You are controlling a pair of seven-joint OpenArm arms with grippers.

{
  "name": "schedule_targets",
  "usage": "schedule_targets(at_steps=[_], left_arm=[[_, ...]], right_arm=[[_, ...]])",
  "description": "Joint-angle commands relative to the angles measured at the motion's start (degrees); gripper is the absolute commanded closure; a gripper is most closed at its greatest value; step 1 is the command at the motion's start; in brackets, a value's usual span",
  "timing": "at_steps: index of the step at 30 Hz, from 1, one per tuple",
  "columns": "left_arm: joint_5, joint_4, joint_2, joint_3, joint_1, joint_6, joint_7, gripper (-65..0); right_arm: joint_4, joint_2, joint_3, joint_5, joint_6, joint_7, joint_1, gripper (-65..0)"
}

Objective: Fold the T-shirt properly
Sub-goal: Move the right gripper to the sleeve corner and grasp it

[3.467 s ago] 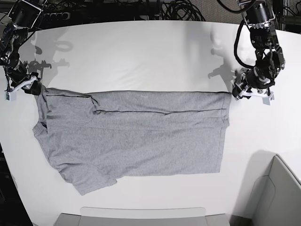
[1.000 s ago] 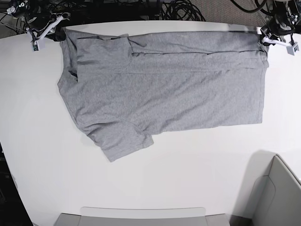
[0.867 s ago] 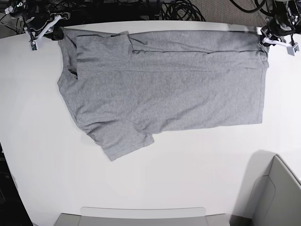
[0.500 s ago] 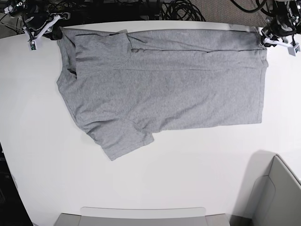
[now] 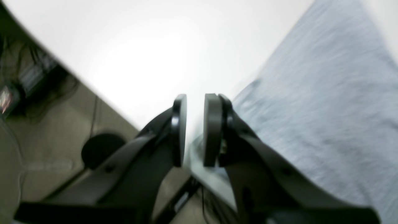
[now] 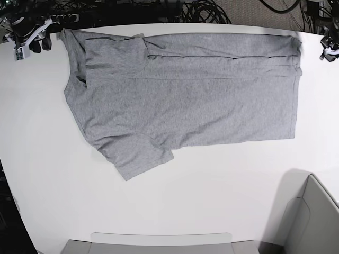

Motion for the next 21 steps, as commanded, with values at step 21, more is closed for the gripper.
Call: schedule_targets(at_steps=[21], left_arm=[[-0.31, 3.58, 0.16, 0.78, -18.52, -0.23, 11.65, -10.2]], right_arm=[[-37.93, -4.72, -35.22, -30.22, -0.54, 0.05, 59.93, -20.0]])
